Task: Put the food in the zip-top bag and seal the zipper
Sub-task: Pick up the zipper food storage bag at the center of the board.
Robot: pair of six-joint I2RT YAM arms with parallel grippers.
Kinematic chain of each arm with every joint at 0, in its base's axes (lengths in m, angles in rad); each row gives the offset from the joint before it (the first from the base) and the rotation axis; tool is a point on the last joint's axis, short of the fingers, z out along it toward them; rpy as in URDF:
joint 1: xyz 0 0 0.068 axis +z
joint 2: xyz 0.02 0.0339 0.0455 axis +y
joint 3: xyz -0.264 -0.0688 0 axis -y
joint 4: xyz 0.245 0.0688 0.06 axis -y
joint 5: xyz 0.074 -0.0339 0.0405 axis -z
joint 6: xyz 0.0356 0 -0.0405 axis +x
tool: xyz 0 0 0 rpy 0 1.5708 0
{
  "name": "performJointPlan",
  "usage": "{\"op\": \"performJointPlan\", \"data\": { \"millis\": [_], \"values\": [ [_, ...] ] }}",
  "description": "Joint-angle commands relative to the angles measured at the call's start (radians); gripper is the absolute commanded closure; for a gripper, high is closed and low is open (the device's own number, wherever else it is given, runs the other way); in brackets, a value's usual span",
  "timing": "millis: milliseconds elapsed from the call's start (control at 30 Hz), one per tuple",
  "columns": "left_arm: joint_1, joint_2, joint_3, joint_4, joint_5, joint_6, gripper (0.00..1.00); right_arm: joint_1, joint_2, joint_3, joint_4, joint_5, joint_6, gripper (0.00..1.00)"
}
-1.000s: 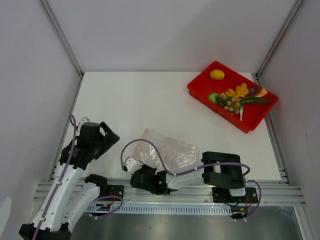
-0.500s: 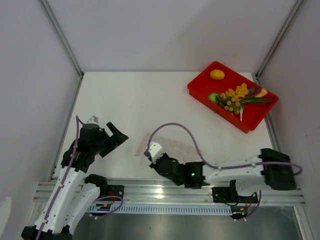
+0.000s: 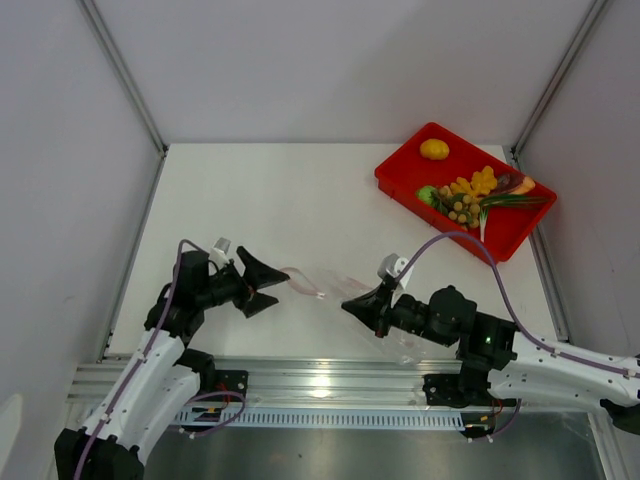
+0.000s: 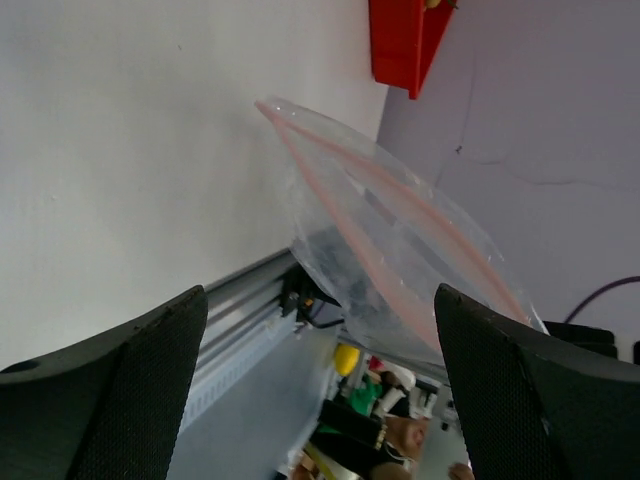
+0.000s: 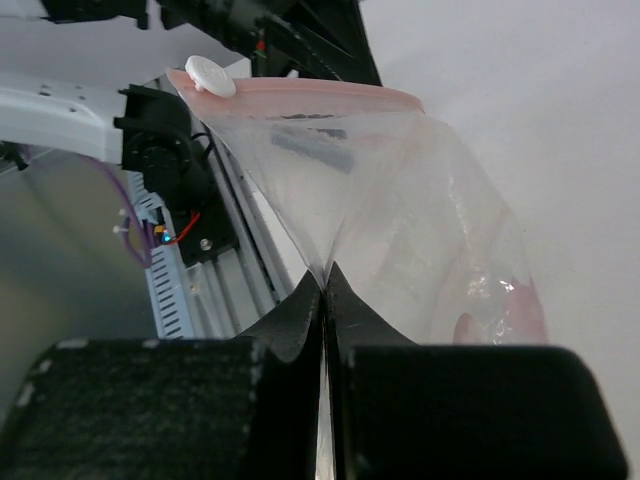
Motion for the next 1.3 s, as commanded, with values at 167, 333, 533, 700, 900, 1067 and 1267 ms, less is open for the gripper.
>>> {"op": "performJointPlan", "data": {
  "millis": [167, 333, 533, 700, 900, 1067, 1267],
  "values": [
    [-0.029, 0.035, -0.063, 0.302, 0.161, -0.298, 0.06, 0.013, -0.042, -0.016, -0.030, -0.091, 0.034, 1.00],
    [-0.087, 0.029, -0.062, 0.307, 0.135, -0.327, 0.08, 0.016, -0.039, -0.028, -0.018, -0.050, 0.034, 1.00],
    [-0.160, 0.008, -0.068, 0.238, 0.065, -0.333, 0.12, 0.021, -0.034, -0.034, -0.007, 0.045, 0.041, 1.00],
    [-0.161, -0.119, -0.129, 0.192, -0.029, -0.364, 0.18, 0.019, -0.048, -0.033, -0.030, 0.093, 0.058, 1.00],
    [-0.175, -0.075, -0.172, 0.268, 0.005, -0.384, 0.20, 0.021, -0.061, -0.042, -0.027, 0.066, 0.060, 1.00],
    [-0.201, -0.011, -0.157, 0.319, -0.006, -0.395, 0.19, 0.036, -0.036, -0.039, -0.006, 0.049, 0.055, 1.00],
    [-0.201, 0.006, -0.171, 0.362, -0.009, -0.412, 0.19, 0.051, -0.036, -0.042, -0.010, 0.058, 0.054, 1.00]
  ]
}}
